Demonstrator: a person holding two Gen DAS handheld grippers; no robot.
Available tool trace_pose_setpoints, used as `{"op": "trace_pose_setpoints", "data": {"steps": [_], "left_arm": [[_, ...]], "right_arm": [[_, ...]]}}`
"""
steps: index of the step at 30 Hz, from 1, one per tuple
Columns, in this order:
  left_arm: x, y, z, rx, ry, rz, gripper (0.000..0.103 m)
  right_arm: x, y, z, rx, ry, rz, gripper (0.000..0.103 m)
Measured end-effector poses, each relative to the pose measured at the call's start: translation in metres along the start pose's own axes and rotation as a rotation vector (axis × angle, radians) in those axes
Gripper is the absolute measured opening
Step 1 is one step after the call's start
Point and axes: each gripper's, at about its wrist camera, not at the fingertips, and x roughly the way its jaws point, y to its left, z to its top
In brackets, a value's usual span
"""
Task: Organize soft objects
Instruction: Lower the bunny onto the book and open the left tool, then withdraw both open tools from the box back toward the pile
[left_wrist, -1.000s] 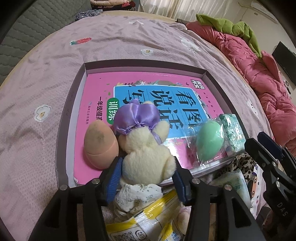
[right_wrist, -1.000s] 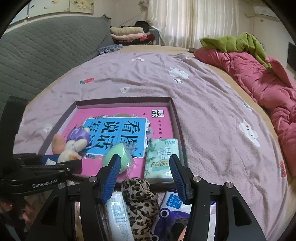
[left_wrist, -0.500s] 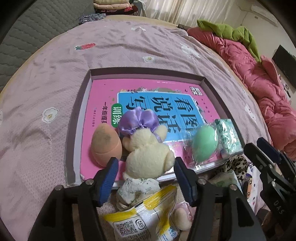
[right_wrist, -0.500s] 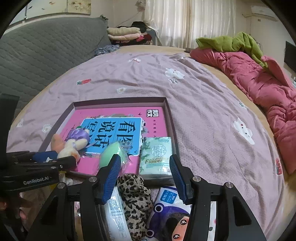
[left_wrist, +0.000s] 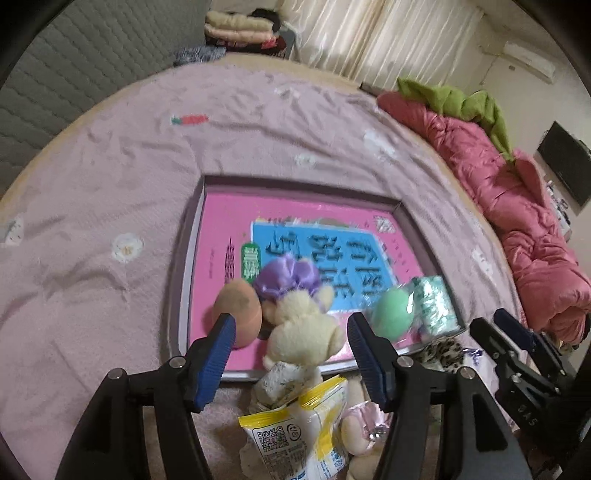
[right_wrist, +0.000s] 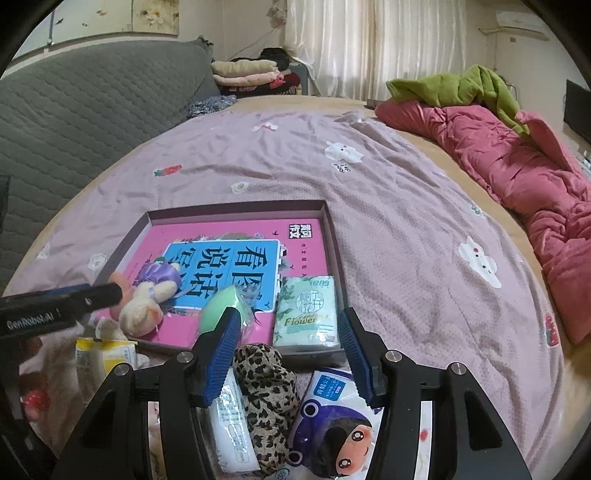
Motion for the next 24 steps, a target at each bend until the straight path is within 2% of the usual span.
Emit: {"op": "trace_pose_setpoints", "data": {"steps": [3,4,5,10,20,22,24], "left_arm": [[-0.015,-0.003,0.004,0.019,-0.048,-0.001,0.063],[-0.020,-0.003,0.005,0.017,-0.058,-0.001,0.063],[-0.024,-0.003,0.006,0.013,-0.068,0.000,0.063],[-0.039,0.002,0.007,-0.021,-0.089,0.011,0.063],[-0.056,0.012,0.005,-0.036,-0.092,0.088,0.063],[-0.058,0.012,0.002,-0.034,-0.085,0.079,0.063],[-0.062,0.015,0.000,-0.050,-0.080,0.036,0.063]], "right_arm": [[-0.006,0.000,0.001,-0.003,-0.017,0.005,0.059],[-0.008,0.000,0.002,-0.003,-0.020,0.003,0.072],[-0.010,0.000,0.002,-0.003,-0.027,0.004,0.076],[-0.018,-0.002,0.003,0.003,-0.038,0.008,0.076],[-0.041,-0.006,0.008,0.003,-0.083,0.011,0.077],[-0.047,-0.008,0.008,0.009,-0.095,0.014,0.076],[-0.052,-0.011,0.009,0.012,-0.105,0.011,0.076]]}}
